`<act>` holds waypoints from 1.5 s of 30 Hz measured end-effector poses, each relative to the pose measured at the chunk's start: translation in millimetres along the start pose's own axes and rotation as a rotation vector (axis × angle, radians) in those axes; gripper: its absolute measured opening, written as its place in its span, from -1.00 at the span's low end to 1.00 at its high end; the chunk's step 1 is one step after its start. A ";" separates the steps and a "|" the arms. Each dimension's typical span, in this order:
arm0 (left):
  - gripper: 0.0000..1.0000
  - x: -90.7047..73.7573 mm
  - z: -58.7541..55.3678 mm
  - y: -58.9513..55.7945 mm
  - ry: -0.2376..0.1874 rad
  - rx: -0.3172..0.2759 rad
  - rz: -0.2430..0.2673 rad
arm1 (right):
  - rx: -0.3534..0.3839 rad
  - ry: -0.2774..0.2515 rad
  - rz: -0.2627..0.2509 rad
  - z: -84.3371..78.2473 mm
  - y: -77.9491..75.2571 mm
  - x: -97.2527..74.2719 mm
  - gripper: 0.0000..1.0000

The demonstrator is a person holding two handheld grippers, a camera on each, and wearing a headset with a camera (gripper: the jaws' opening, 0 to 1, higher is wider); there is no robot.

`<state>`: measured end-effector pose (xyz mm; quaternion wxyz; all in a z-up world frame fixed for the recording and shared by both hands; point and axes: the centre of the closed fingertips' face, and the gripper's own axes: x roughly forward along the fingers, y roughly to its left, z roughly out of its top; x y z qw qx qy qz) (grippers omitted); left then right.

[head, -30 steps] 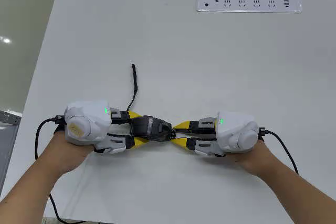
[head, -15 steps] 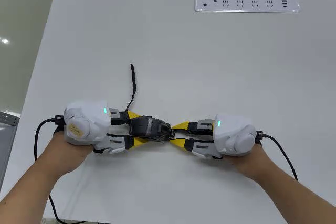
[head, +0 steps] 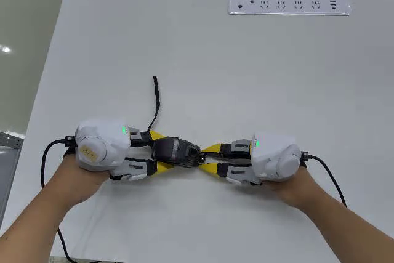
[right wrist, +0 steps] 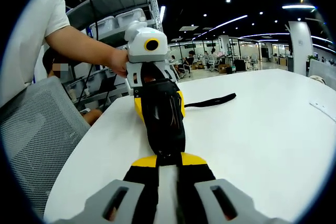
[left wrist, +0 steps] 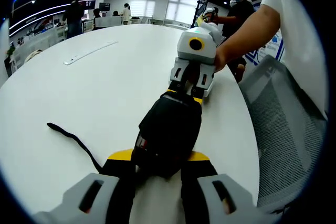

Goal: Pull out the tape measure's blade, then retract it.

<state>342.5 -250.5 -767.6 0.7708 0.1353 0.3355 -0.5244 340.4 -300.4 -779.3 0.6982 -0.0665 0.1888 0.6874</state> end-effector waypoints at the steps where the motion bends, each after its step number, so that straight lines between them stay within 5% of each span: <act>1: -0.41 0.1 -0.2 0.2 -0.001 0.000 0.000 | -0.001 0.000 0.001 0.0 0.0 0.1 -0.76; 45: -0.45 -0.3 -1.6 2.4 0.015 0.029 0.006 | 0.013 -0.006 0.012 -1.5 1.6 -6.1 -0.79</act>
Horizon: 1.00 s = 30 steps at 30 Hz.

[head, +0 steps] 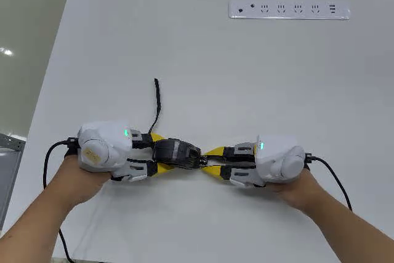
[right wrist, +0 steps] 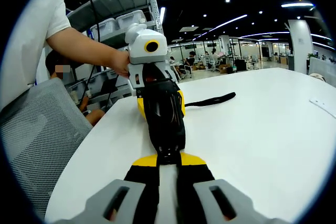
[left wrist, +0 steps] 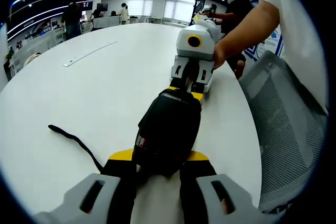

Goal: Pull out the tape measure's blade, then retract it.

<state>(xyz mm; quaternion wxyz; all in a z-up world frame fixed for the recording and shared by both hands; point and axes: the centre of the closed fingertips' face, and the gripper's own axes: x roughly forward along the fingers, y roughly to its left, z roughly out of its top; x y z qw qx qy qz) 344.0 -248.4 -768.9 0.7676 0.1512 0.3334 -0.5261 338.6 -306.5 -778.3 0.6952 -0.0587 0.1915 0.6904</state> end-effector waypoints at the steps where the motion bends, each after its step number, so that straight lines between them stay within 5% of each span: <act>1: -0.45 0.0 0.0 0.0 0.000 0.001 -0.001 | -0.003 0.000 0.001 -0.3 0.1 -0.8 -0.79; 30: -0.44 1.6 -3.0 2.8 0.005 -0.006 0.000 | 0.006 -0.002 -0.024 -9.8 -0.1 -28.0 -0.80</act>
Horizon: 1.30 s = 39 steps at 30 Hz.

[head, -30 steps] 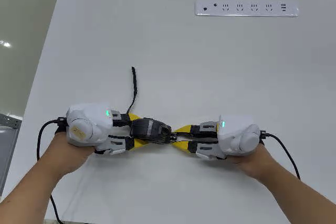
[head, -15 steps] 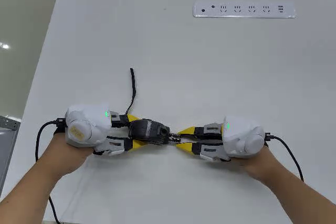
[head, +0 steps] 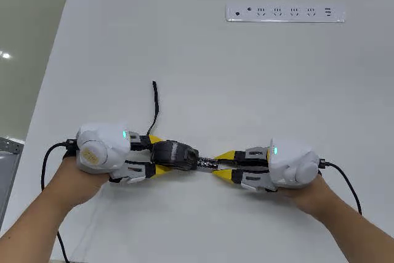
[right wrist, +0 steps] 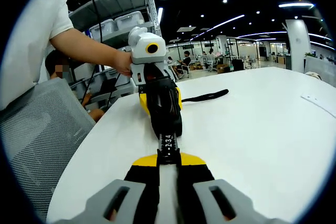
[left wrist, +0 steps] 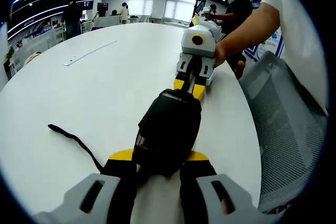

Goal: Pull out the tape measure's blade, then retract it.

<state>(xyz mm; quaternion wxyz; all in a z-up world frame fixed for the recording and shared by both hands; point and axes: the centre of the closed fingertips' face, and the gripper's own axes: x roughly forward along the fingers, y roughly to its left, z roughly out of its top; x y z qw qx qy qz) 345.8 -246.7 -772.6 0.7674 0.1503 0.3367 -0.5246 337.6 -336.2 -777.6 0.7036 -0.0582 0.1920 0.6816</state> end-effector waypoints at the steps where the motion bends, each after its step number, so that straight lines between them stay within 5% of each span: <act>1: -0.44 0.0 0.0 0.0 0.000 -0.001 0.001 | -0.003 0.000 -0.002 -0.4 -0.1 -1.2 -0.80; 39: -0.44 0.3 1.4 -0.9 -0.002 -0.008 0.004 | 0.027 -0.008 -0.032 -9.8 -1.9 -26.3 -0.80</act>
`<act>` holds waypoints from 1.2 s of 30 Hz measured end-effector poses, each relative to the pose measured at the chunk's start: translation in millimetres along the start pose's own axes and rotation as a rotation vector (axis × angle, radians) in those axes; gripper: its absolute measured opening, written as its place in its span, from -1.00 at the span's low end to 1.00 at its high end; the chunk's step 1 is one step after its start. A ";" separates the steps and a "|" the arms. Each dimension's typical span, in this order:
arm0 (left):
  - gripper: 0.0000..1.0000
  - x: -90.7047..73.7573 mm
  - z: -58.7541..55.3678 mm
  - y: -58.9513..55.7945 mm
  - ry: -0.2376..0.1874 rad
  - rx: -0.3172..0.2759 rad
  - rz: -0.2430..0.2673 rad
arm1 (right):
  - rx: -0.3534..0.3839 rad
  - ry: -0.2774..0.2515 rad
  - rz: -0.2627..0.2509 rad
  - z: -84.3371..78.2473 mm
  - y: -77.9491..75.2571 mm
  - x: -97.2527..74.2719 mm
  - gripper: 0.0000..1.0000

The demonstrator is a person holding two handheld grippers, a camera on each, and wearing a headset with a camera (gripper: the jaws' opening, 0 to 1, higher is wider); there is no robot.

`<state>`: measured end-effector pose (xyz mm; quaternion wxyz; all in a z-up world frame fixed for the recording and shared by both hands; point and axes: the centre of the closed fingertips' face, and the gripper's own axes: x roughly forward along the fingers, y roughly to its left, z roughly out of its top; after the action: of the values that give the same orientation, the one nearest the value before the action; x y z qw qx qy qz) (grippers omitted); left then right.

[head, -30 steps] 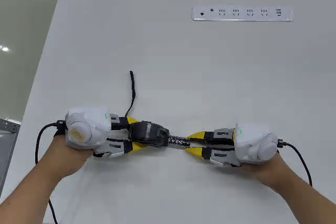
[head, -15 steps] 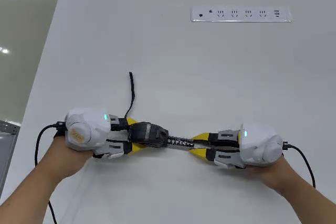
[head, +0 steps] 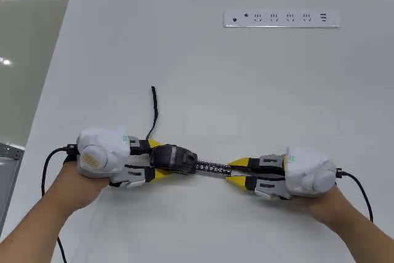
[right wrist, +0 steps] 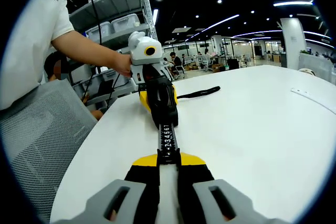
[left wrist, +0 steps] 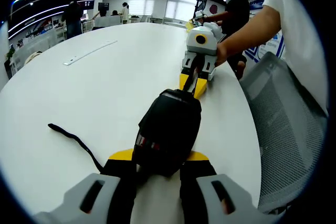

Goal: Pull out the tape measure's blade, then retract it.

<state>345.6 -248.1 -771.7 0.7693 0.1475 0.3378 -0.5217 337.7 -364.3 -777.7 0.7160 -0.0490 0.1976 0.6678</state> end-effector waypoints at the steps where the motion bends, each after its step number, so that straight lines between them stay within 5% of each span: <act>1: -0.44 0.0 0.0 0.1 0.000 0.000 0.000 | 0.003 0.000 0.000 -1.1 -0.6 -0.6 -0.80; 36: -0.45 0.8 0.1 -0.1 -0.003 -0.009 0.000 | 0.036 -0.013 -0.023 -6.3 -1.8 -22.1 -0.82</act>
<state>345.8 -248.7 -772.2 0.7705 0.1432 0.3392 -0.5204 337.4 -387.3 -776.1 0.7257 -0.0342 0.2045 0.6560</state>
